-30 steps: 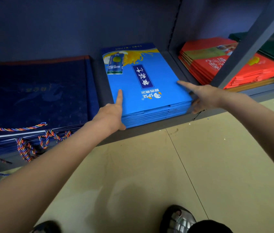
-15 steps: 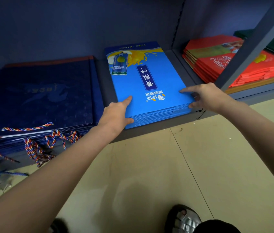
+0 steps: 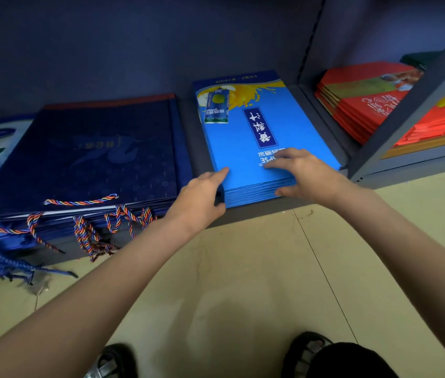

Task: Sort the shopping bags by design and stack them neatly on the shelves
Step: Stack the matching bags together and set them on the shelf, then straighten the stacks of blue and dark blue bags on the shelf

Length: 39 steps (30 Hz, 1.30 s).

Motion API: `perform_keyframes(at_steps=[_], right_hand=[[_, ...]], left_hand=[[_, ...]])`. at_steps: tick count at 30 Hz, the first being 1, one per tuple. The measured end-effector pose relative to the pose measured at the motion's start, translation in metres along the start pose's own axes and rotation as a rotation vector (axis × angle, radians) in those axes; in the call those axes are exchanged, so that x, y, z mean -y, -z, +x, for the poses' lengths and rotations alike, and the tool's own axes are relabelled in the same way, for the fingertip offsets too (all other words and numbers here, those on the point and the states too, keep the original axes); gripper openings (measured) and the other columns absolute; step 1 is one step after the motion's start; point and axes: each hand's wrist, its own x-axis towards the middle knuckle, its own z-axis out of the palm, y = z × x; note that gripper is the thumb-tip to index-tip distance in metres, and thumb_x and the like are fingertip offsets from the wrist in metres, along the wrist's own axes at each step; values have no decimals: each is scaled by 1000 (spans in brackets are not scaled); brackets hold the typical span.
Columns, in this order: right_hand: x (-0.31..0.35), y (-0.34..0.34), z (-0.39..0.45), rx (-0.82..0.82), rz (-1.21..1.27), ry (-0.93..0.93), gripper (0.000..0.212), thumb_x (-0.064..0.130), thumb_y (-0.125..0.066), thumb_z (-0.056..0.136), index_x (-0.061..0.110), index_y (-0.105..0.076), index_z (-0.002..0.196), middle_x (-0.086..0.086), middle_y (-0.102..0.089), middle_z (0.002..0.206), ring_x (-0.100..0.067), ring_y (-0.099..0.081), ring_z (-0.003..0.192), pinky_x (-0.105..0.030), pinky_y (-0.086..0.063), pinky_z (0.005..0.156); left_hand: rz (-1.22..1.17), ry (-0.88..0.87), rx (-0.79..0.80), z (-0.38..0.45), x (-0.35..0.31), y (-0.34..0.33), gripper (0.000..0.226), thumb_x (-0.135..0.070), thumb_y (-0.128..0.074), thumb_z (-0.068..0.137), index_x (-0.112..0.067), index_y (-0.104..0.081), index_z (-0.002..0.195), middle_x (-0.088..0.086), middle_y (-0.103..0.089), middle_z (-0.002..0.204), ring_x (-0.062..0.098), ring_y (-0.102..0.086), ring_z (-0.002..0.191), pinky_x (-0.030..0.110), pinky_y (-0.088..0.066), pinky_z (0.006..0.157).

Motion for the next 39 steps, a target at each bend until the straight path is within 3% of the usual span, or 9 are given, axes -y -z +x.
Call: perform_keyframes(at_steps=[5,8,10,13,19,25,29,34,39], right_hand=[[28,-2,-7,-109,95,73,59,28,-71,81,24,-48,135,-2,-38,142,-21,-32,131,-24,-24,104],[70,-12,-7,-124,251,175,57,26,-74,78,20,-53,131,-4,-46,135,-19,-40,127,-16,-23,101],[100,-23,-3,-85,334,214,56,26,-73,79,19,-52,131,-2,-47,133,-16,-43,124,-10,-23,96],[139,-41,9,-39,343,283,62,27,-71,81,22,-44,137,-2,-39,140,-18,-38,129,-18,-25,103],[180,-65,46,14,303,124,64,35,-71,80,31,-43,137,-7,-16,152,-32,-21,138,-45,-24,112],[168,-47,88,195,115,-11,80,31,-77,75,32,-33,142,-18,-15,150,-40,-24,136,-42,-29,111],[170,-40,96,312,137,-21,91,26,-77,75,30,-20,146,-21,-24,143,-35,-36,130,-33,-33,107],[154,-36,85,259,85,-71,92,11,-75,75,29,-20,147,-22,-28,138,-35,-44,120,-26,-35,97],[161,-41,87,259,70,-53,103,15,-79,72,27,-12,149,-23,-12,147,-37,-37,130,-29,-31,105]], left_hand=[[135,-117,-173,-30,19,25,53,-25,-57,90,-20,-41,140,-4,-40,144,16,-41,128,30,-32,105],[226,-185,-278,-52,45,46,48,-35,-51,85,-13,-57,127,5,-55,130,27,-53,115,41,-41,99],[291,-134,-336,-63,71,59,53,-40,-51,79,-11,-60,123,8,-59,126,31,-54,113,46,-40,96],[338,37,-365,-77,111,68,57,-33,-72,76,-12,-57,127,9,-55,131,36,-48,119,51,-34,98],[388,277,-312,-99,156,79,71,-43,-72,75,-22,-45,138,4,-38,146,30,-27,134,43,-15,108],[341,717,-67,-101,188,127,110,-62,-74,61,-32,-14,147,18,-14,151,47,-16,135,54,-22,108],[355,644,38,-87,199,132,122,-59,-77,59,-21,-5,149,28,-30,141,41,-27,131,42,-26,109],[198,465,19,-81,195,123,110,-38,-83,64,-19,-16,149,23,-42,134,35,-37,127,34,-33,104],[244,555,131,-73,184,123,111,-35,-79,71,-11,-4,149,22,-37,140,33,-36,131,38,-38,103]])
